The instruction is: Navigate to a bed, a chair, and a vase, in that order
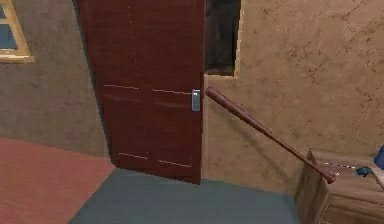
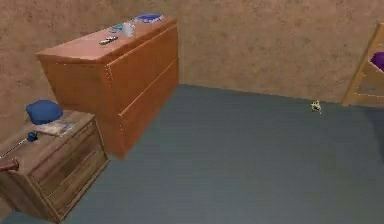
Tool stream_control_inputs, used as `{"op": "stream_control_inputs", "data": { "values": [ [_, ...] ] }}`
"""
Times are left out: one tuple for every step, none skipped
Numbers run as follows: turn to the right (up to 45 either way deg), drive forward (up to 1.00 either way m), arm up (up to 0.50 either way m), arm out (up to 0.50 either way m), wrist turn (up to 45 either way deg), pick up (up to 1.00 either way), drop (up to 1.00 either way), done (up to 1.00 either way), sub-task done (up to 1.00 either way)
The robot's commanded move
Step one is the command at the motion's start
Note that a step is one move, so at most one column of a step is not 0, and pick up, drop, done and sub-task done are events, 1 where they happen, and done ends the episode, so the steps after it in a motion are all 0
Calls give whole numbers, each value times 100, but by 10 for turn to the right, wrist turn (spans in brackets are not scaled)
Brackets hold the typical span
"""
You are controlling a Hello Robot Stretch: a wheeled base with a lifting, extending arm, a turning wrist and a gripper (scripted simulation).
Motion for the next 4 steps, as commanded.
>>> {"op": "stream_control_inputs", "data": {
  "values": [
    [-450,0,0,0,0,0,0,0,0],
    [-150,0,0,0,0,0,0,0,0],
    [0,100,0,0,0,0,0,0,0],
    [0,100,0,0,0,0,0,0,0]
  ]
}}
